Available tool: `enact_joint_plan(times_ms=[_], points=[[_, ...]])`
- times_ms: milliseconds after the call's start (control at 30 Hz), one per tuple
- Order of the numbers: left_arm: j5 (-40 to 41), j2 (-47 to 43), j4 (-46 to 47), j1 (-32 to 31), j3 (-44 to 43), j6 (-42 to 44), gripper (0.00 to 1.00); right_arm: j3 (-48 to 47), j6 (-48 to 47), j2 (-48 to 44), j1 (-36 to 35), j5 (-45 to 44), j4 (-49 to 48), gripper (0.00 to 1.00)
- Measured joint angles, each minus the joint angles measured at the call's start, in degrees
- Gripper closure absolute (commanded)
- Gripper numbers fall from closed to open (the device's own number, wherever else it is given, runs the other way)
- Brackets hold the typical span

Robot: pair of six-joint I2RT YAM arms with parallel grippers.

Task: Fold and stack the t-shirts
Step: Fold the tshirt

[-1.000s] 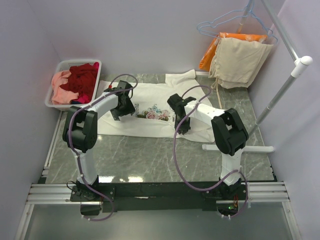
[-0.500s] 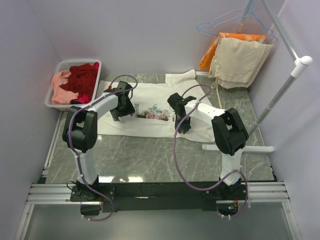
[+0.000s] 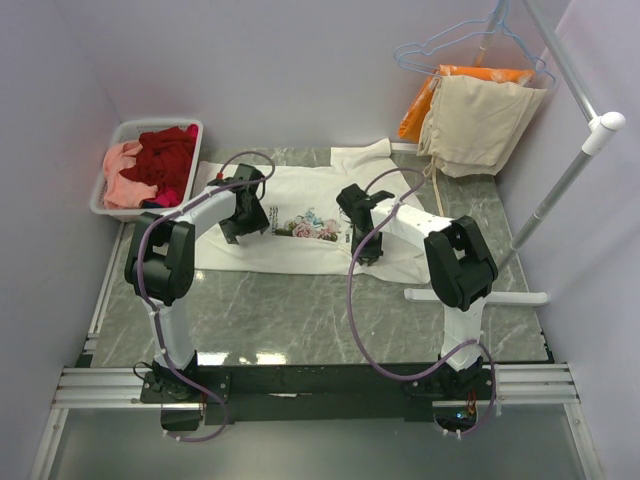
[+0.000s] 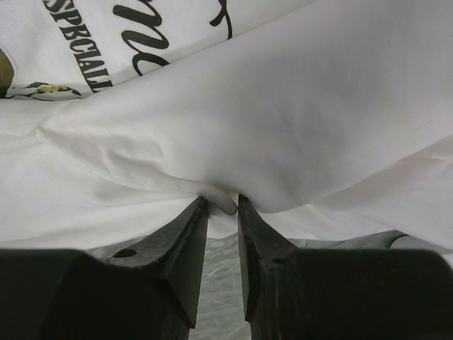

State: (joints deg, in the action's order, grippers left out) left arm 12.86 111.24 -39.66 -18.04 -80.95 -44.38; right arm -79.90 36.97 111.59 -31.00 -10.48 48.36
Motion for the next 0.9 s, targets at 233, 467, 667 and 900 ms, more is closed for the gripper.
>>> enact_joint_plan(times_ms=[233,467,667,900], points=[[0.09,0.00,0.00,0.02,0.11,-0.02,0.26,-1.20,-0.94,-0.04,0.15,-0.68,-0.55,0.68],[0.11,0.00,0.00,0.02,0.11,-0.02,0.26,-1.22,-1.53,-0.02,0.39,-0.63,-0.61,0.95],[0.39,0.00,0.00,0.02,0.11,-0.02,0.26,-1.22,-1.92,0.02,0.44,-0.79,-0.55,1.00],[0.50,0.00,0.00,0.02,0.11,-0.02,0.26,-4.28,-2.08,0.09,0.50,-2.89,1.22,1.00]])
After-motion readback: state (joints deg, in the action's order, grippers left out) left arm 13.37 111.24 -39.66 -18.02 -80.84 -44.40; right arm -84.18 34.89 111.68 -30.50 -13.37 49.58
